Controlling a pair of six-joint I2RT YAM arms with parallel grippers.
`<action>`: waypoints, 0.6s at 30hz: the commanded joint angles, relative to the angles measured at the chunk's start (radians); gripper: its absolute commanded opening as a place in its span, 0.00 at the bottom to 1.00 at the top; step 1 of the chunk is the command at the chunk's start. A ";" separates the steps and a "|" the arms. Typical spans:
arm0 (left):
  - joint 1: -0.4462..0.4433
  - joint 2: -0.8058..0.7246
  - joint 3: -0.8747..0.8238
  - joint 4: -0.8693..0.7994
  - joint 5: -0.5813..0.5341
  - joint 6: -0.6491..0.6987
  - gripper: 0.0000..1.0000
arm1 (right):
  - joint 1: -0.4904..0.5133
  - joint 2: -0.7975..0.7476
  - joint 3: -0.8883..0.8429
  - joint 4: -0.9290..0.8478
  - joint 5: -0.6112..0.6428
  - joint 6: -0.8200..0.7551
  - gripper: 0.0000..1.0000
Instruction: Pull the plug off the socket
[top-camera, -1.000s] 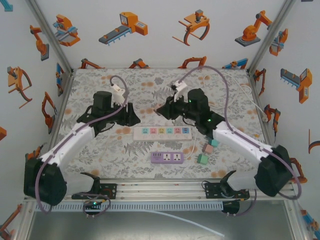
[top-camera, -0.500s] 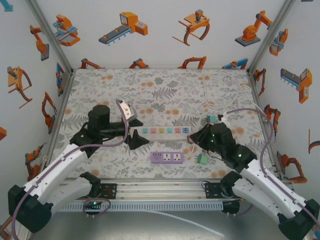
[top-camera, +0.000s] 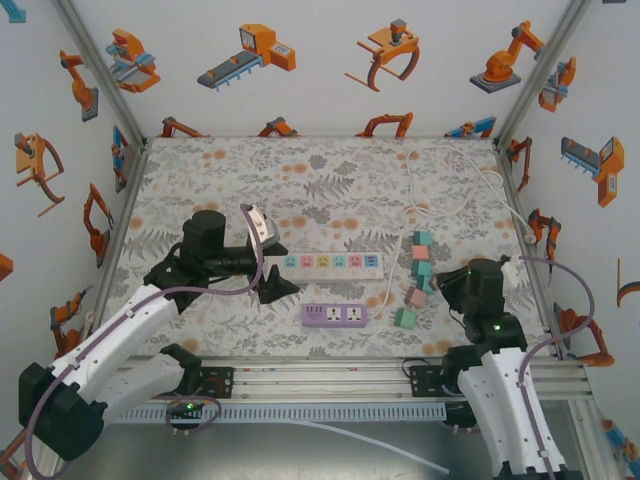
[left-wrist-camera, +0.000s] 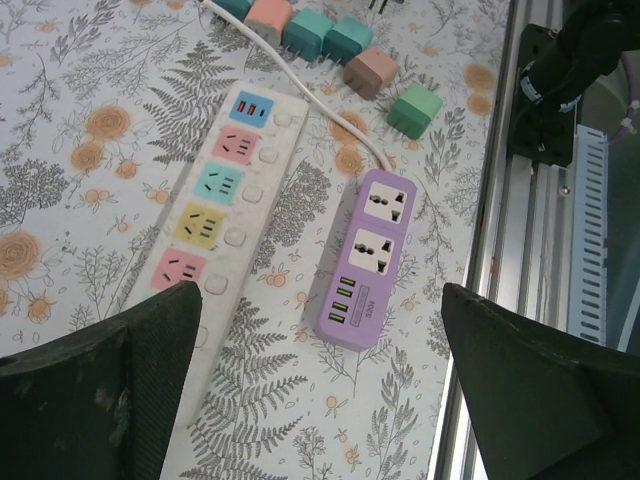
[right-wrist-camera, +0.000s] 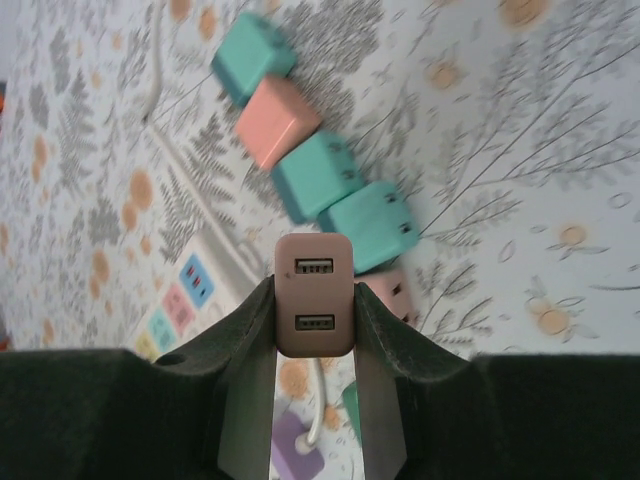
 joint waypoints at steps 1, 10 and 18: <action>-0.006 0.007 0.024 -0.014 0.003 0.031 0.97 | -0.156 0.108 0.030 0.116 -0.164 -0.113 0.13; -0.008 -0.002 0.015 -0.015 -0.023 0.033 0.97 | -0.384 0.560 0.077 0.584 -0.374 -0.111 0.12; -0.013 -0.027 0.008 -0.044 -0.053 0.042 0.97 | -0.388 0.916 0.152 0.922 -0.479 -0.100 0.16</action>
